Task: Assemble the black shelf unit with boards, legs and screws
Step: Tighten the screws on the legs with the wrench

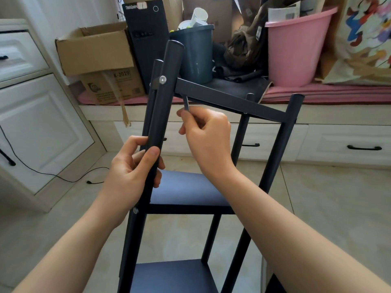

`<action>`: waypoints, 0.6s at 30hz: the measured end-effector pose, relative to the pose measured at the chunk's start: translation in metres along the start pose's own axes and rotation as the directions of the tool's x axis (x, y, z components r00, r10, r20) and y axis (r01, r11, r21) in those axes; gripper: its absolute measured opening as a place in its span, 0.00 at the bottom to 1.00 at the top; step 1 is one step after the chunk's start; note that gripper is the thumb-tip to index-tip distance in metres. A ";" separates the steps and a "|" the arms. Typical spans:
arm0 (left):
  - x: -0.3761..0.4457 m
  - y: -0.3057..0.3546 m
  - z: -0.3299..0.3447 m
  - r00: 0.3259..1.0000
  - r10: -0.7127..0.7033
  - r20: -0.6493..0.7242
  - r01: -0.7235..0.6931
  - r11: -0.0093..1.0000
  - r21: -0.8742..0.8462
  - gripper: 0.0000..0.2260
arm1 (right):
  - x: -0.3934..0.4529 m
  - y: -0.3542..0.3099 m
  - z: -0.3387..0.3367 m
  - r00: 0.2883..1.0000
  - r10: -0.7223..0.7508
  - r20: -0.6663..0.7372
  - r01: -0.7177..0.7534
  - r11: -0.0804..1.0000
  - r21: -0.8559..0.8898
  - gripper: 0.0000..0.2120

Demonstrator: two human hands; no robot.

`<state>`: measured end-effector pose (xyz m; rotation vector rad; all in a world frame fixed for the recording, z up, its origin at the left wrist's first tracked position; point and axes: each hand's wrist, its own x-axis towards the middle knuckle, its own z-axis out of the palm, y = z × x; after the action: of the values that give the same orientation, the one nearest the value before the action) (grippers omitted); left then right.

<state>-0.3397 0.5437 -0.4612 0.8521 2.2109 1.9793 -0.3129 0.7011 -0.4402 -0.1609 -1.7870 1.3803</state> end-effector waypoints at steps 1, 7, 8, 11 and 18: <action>0.000 0.000 -0.001 1.000 -0.002 0.001 0.002 1.000 0.002 0.03 | 0.001 0.000 0.000 1.000 0.000 0.004 0.000 1.000 0.000 0.11; -0.002 0.003 -0.002 1.000 -0.015 0.014 0.015 1.000 0.000 0.09 | 0.003 -0.002 0.001 0.998 -0.058 0.027 0.059 0.997 -0.051 0.11; -0.003 0.004 -0.002 1.000 -0.016 0.018 0.016 1.000 -0.002 0.10 | 0.004 -0.002 0.001 0.998 -0.059 0.028 0.060 0.997 -0.055 0.11; -0.003 0.004 -0.002 0.999 -0.006 0.033 0.006 1.000 -0.007 0.08 | 0.007 0.000 0.001 0.998 -0.055 0.021 0.057 0.996 -0.065 0.11; -0.003 0.002 -0.004 0.999 0.003 0.051 -0.003 1.000 0.007 0.08 | 0.006 0.006 0.015 0.997 -0.074 -0.029 0.074 0.997 -0.030 0.09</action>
<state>-0.3376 0.5390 -0.4600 0.8970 2.1919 1.9296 -0.3293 0.6958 -0.4429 -0.1289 -1.7714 1.2939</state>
